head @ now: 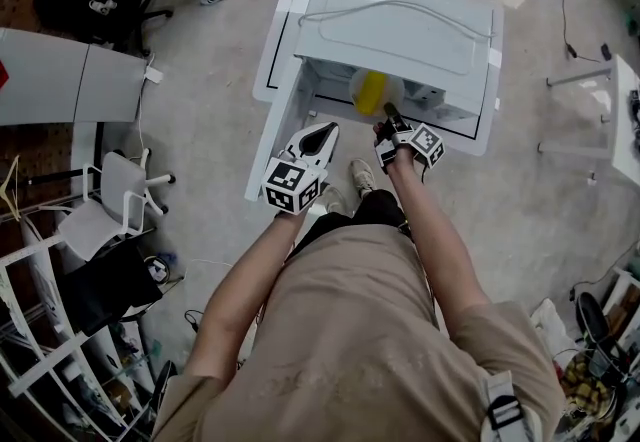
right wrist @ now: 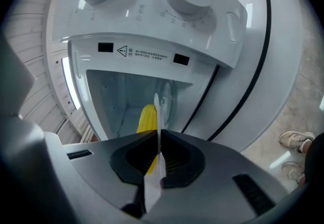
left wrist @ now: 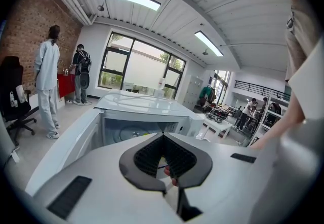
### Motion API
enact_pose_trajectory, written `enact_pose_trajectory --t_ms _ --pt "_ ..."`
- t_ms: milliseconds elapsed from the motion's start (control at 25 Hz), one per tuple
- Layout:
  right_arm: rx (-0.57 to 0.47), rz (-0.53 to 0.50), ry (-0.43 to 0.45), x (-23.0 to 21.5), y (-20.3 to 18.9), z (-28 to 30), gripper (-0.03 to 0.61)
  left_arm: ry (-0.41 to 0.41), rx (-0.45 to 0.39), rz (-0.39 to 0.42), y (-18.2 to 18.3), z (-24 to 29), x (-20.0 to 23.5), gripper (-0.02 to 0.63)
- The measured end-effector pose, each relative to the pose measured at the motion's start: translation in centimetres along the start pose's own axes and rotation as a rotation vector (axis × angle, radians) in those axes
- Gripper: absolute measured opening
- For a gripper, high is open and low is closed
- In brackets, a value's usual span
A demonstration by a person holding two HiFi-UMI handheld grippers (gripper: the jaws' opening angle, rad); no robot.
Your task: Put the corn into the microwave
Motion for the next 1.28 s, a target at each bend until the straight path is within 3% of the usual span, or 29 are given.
enact_pose_trajectory --t_ms 1280 --pt "-0.078 0.158 -0.001 -1.8 2.0 5.9 0.017 0.036 0.023 -0.005 1.3 1.0 2.1 0.006"
Point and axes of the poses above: the fingertips, and each gripper's own axes: z forward along the fingers, x to its left, y out of its top, the point moved 4 cm from there along -z, backward along the fingers, and after that the axes turned 11 degrees about x, right-handed, at the moved point
